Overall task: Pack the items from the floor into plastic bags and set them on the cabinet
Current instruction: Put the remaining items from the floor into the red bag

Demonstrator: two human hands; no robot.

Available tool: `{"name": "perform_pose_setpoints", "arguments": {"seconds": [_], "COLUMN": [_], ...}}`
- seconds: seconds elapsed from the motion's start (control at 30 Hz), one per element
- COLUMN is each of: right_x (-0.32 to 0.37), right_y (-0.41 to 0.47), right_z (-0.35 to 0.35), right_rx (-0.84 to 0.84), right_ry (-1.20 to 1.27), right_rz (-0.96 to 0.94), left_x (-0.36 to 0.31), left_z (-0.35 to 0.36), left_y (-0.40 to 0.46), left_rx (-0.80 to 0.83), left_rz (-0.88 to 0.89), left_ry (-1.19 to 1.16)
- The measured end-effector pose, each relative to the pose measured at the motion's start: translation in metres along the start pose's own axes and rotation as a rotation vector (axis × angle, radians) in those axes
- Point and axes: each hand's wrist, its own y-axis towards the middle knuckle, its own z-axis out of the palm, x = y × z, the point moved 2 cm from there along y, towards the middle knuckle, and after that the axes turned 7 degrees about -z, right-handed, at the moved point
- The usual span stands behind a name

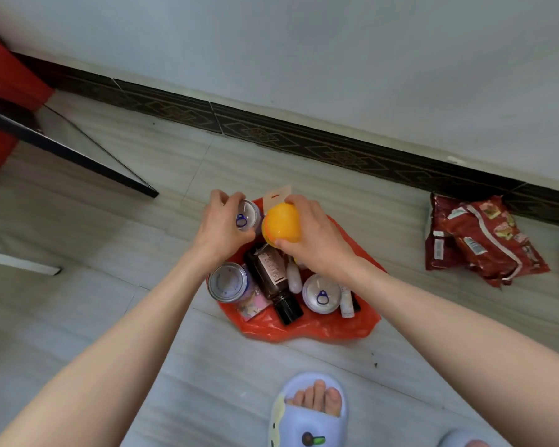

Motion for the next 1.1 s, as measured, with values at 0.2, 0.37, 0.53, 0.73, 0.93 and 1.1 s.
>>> {"name": "perform_pose_setpoints", "arguments": {"seconds": [0.2, 0.37, 0.53, 0.73, 0.93, 1.1], "right_x": [-0.006, -0.008, -0.009, -0.014, -0.014, -0.007], "right_y": [-0.005, -0.009, -0.011, -0.012, -0.015, -0.014], "right_z": [-0.001, -0.002, 0.0, 0.003, 0.001, 0.006], "right_rx": [-0.025, 0.0, -0.002, -0.012, 0.012, -0.042], "right_ry": [0.037, 0.046, 0.039, 0.023, 0.032, 0.055], "right_rz": [0.006, -0.001, -0.016, -0.028, -0.06, -0.105], "left_x": [0.01, 0.028, 0.045, 0.03, 0.029, 0.035], "left_z": [0.008, -0.003, 0.003, 0.013, 0.016, 0.018], "left_y": [0.005, 0.018, 0.04, 0.064, 0.082, 0.086], "left_rx": [0.14, 0.07, 0.238, 0.276, 0.438, 0.397], "left_rz": [0.067, -0.119, -0.297, -0.277, -0.314, -0.248], "left_ry": [0.035, -0.2, -0.238, -0.196, -0.054, 0.083]}}
